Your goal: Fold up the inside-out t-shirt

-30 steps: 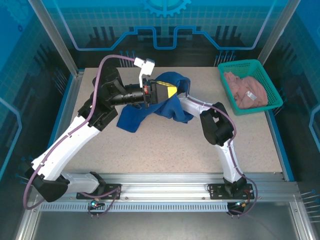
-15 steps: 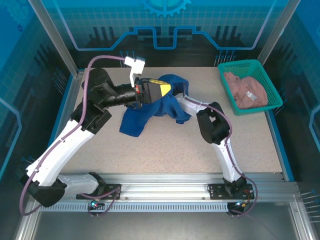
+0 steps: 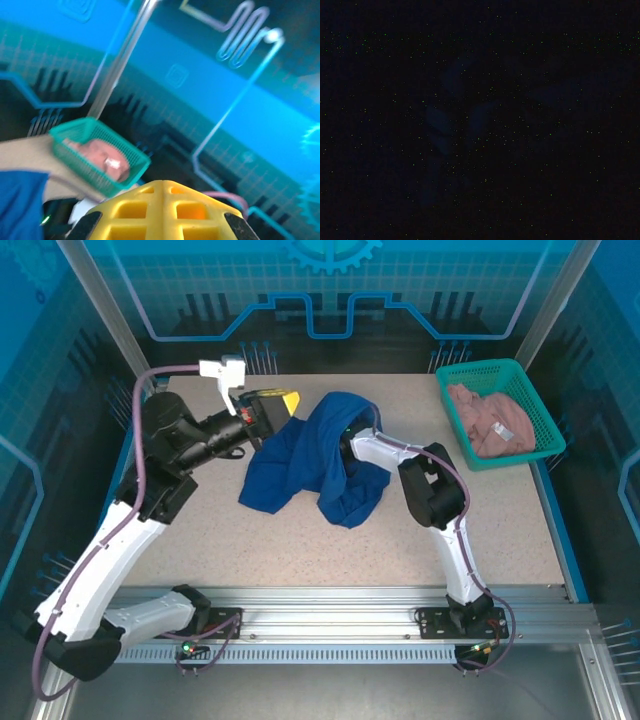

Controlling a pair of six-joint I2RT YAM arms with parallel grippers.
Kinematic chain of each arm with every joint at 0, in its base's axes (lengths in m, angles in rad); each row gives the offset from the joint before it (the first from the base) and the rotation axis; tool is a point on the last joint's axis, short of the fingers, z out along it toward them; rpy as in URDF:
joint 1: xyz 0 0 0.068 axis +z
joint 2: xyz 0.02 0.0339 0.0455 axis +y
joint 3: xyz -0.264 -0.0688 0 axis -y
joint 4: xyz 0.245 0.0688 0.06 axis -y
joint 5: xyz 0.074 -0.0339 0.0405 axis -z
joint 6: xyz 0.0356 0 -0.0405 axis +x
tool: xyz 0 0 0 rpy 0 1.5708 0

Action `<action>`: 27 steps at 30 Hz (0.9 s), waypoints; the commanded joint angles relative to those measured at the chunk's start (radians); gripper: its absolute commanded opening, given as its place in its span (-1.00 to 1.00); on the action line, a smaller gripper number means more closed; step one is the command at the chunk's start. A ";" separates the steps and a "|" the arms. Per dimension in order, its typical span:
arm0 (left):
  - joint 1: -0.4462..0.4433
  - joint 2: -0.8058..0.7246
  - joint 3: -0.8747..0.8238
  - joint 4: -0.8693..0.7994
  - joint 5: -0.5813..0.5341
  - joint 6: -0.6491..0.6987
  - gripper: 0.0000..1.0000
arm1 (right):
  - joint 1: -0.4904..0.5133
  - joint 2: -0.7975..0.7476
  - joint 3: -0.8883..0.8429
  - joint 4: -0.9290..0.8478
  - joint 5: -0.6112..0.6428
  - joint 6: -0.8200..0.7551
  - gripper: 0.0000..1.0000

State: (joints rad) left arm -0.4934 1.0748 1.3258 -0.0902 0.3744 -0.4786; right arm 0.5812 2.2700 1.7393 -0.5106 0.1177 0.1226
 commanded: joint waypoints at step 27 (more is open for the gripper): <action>-0.161 0.402 -0.386 0.261 -0.261 0.173 -1.00 | -0.026 -0.056 -0.053 -0.064 -0.103 0.030 -1.00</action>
State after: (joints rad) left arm -0.6754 1.4803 0.9115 0.0864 0.1177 -0.3077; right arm 0.5682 2.2444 1.7092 -0.5411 0.0360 0.1455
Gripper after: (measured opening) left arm 0.043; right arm 0.052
